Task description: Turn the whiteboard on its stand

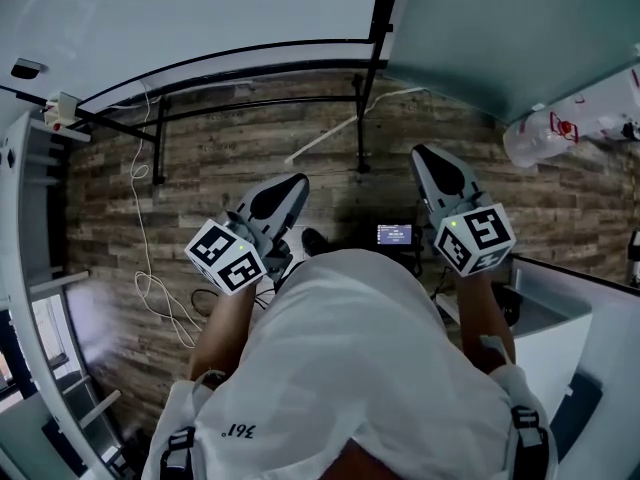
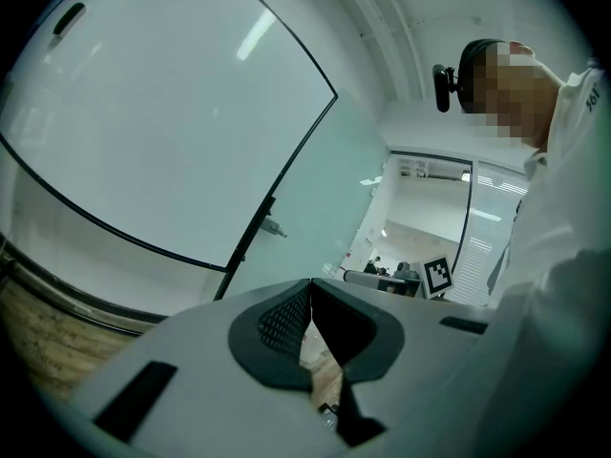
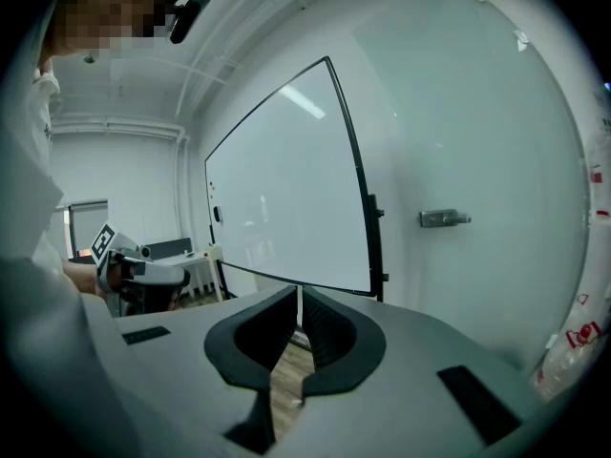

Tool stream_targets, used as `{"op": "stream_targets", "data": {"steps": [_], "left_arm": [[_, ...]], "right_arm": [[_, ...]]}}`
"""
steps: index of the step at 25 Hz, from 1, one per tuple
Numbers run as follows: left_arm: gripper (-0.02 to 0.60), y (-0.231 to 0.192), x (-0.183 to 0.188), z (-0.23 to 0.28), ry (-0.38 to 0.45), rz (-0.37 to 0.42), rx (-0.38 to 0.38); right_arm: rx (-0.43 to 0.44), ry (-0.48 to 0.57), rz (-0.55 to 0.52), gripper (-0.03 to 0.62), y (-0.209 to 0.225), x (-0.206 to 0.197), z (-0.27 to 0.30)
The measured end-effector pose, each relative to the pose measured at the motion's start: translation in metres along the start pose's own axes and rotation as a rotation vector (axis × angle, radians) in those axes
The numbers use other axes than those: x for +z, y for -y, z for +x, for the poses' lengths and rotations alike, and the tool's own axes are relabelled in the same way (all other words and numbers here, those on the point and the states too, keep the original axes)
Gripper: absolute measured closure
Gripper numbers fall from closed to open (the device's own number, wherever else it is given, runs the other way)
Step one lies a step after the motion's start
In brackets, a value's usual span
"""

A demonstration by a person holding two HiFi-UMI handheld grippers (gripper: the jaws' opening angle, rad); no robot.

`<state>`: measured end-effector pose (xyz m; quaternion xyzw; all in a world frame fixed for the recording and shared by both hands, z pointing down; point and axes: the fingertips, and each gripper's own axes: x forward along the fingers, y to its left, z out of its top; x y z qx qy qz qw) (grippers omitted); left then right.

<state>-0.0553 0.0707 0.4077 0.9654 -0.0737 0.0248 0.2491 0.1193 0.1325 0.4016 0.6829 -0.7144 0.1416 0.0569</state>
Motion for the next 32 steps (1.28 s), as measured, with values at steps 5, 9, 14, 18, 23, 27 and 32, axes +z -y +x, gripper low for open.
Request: {"op": "stream_targets", "data": {"steps": [5, 9, 14, 18, 23, 27, 32], "left_arm": [[0.574, 0.000, -0.005, 0.000, -0.009, -0.009, -0.001], [0.575, 0.001, -0.010, 0.000, -0.014, -0.019, 0.002], [0.574, 0.011, -0.013, 0.013, -0.017, -0.013, -0.005], [0.575, 0.014, -0.013, 0.015, -0.018, -0.012, -0.015], [0.574, 0.013, -0.014, 0.017, -0.027, -0.015, -0.022], [0.575, 0.012, -0.014, 0.022, -0.031, -0.015, -0.025], [0.574, 0.011, -0.014, 0.028, -0.033, -0.013, -0.030]], "right_arm": [[0.004, -0.018, -0.035, 0.568, -0.004, -0.002, 0.002], [0.002, -0.019, -0.059, 0.569, -0.004, -0.001, 0.004], [-0.002, -0.013, -0.066, 0.569, 0.008, 0.001, -0.002], [-0.016, -0.008, -0.072, 0.569, 0.009, 0.003, -0.005], [-0.022, -0.011, -0.069, 0.569, 0.009, 0.000, -0.004], [-0.021, -0.015, -0.066, 0.569, 0.012, -0.002, -0.001], [-0.020, -0.016, -0.069, 0.569, 0.016, -0.003, 0.001]]}}
